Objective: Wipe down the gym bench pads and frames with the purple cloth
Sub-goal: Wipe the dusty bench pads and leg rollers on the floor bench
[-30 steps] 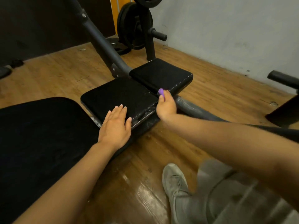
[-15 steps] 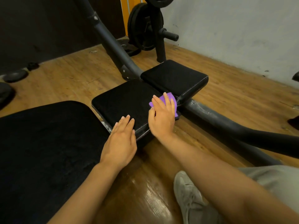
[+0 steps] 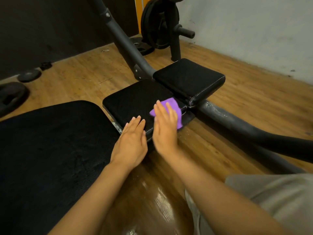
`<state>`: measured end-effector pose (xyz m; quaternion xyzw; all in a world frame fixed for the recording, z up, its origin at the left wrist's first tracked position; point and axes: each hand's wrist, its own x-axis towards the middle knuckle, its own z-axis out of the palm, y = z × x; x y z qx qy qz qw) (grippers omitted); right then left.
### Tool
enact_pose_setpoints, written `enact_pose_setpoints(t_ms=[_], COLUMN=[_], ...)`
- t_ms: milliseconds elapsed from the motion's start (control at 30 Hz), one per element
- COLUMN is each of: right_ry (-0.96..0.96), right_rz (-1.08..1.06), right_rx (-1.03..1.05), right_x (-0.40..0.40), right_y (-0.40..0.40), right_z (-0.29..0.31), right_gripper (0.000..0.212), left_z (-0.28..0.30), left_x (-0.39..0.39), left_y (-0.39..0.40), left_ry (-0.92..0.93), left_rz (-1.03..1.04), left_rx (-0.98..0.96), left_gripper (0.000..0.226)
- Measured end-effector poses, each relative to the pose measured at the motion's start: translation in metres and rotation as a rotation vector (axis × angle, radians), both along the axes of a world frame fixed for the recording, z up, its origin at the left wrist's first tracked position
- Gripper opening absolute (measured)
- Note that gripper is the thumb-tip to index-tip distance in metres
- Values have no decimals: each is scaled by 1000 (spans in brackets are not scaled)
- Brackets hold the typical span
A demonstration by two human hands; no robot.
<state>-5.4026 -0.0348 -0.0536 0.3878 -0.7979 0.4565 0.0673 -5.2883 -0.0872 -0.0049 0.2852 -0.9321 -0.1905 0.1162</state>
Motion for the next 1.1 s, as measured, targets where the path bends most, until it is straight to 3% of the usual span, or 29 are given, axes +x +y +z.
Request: enact_pose_setpoints(t_ms=[100,167,267,433,567,733,833,967,1100], right_ry=[-142,-117,-60,-372,-511,-506,-434,-512,-439], right_rz=[133,149,32,-300,-251,-54,-130,-332,-228], right_rx=[-151,-146,-146,-327,-418,-447,-395,-315,-328], right_x=[38,29,-5,-37,26,72,47,-17,24], right_y=[1,2,0,-19,-25,-17,-20,-26,-23], right_z=[-14,-17,-17,-8,-19,-32,-27,-10,-20], right_gripper=[42,43,44,51,55,54,55,56,58], left_z=[3,4,4,0,0,-1,0,3,14], left_x=[2,3,4,2,2,5,7,8,14], left_y=[0,0,-1,-3,-3,-5,-4,-3,-11], left_ry=[20,31,35,45,48,59,68,54,-12], left_rz=[-8,8,43,65,69,69,69,75,68], left_rx=[43,52,68,70,74,102,108,130,179], left_gripper=[46,46,45,45,45,44,44,45,46])
